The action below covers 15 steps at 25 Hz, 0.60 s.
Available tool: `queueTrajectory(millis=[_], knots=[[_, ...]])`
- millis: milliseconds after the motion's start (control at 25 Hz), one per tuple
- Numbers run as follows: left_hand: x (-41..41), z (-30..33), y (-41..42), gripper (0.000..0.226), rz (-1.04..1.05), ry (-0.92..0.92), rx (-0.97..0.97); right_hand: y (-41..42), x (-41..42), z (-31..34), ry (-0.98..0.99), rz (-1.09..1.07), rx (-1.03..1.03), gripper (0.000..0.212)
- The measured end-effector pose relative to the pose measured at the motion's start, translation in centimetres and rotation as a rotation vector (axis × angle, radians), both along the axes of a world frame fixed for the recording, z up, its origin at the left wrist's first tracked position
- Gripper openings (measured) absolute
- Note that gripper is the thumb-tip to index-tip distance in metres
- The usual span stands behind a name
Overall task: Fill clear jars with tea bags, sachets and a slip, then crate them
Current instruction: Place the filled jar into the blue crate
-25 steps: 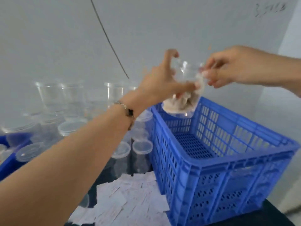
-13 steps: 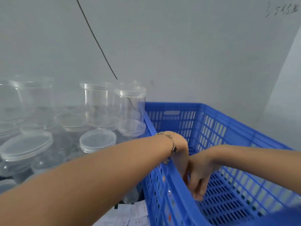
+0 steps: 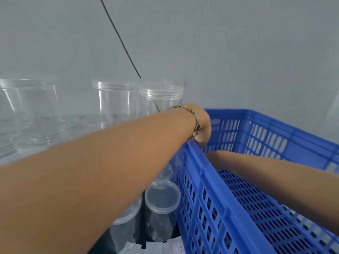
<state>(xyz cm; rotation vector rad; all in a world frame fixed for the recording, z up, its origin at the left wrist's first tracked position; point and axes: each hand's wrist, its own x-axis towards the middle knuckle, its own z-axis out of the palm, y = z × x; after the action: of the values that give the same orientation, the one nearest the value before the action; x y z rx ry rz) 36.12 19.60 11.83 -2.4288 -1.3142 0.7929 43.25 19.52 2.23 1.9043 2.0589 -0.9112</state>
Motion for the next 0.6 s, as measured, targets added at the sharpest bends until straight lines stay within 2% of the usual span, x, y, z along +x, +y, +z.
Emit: queueTrajectory(millis=[80,120,160,240,280,360,400,480,600], knots=[[-0.4,-0.3,0.7,0.02,-0.013,-0.086,0.036,0.0,-0.3,0.6,0.11,-0.007,-0.04,0.032],[-0.5,-0.4,0.3,0.017,-0.038,-0.092,0.043,0.2,0.1,1.1,0.146,-0.016,0.035,0.021],[-0.6,0.0,-0.3,0.018,-0.065,-0.128,0.05,0.3,0.4,1.8,0.17,-0.031,0.094,0.015],[-1.0,1.6,-1.8,0.027,-0.149,-0.248,0.084,0.0,1.4,4.3,0.182,-0.064,0.209,0.018],[-1.4,2.7,-2.5,0.027,-0.178,-0.323,0.137,-0.3,1.7,5.7,0.22,-0.08,0.277,0.023],[-2.7,4.9,-4.3,0.013,-0.222,-0.451,0.35,-1.4,1.5,8.4,0.403,-0.152,0.454,0.026],[-3.6,5.7,-4.8,0.017,-0.218,-0.507,0.479,-1.9,1.1,9.4,0.514,-0.186,0.53,0.026],[-5.8,6.4,-5.6,0.033,-0.09,-0.591,0.642,-2.9,-0.3,10.7,0.69,-0.206,0.584,0.032],[-8.6,5.1,-7.1,0.042,0.206,-0.677,0.604,-4.6,-3.2,11.6,0.757,-0.143,0.484,0.041]])
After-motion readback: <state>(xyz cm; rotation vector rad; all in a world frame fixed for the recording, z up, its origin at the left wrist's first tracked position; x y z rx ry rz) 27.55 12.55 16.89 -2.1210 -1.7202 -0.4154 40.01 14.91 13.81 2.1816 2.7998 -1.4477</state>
